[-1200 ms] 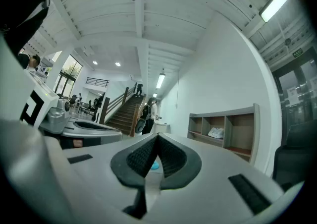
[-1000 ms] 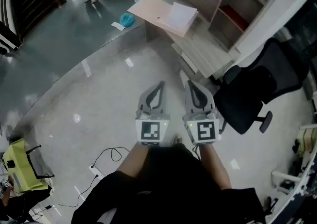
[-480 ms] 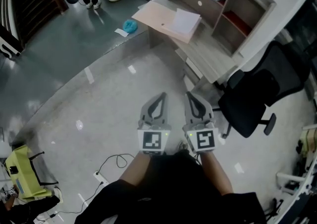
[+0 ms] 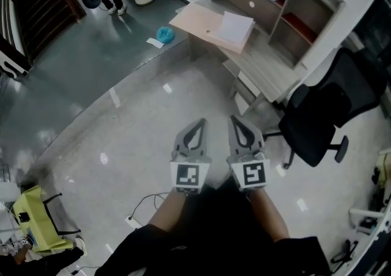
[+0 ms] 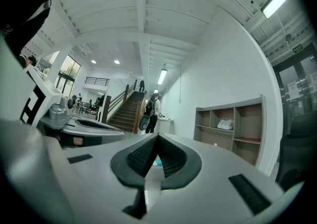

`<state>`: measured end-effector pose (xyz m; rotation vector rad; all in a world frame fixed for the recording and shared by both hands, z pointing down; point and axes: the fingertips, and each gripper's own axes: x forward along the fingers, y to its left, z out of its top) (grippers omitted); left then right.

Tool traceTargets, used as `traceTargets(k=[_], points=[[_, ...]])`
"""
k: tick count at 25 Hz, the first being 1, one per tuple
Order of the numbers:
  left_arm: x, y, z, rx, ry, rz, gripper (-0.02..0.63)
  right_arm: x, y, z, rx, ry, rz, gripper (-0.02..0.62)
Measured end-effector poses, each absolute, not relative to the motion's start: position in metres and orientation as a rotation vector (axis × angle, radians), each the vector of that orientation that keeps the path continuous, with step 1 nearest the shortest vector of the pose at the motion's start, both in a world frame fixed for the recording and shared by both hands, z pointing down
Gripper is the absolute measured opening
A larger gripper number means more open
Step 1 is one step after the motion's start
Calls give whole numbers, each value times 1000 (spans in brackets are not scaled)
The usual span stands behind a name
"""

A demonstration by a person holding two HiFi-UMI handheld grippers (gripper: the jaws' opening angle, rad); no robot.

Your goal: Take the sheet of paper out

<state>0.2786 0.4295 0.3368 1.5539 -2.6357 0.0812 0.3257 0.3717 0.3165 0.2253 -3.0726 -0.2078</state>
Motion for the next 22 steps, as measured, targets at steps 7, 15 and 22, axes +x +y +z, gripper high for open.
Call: traceTargets(k=[7,15,22], points=[[264,422,356,1541,-2604,67,43,313,363,338,214,-3018,-190,17],[213,387,355,1561,-2596,114,43,258,324,346,208,-3025,-121,16],[155,326,368,1548,-2545,141,42,205,263,348,228,-3008,-96,16]])
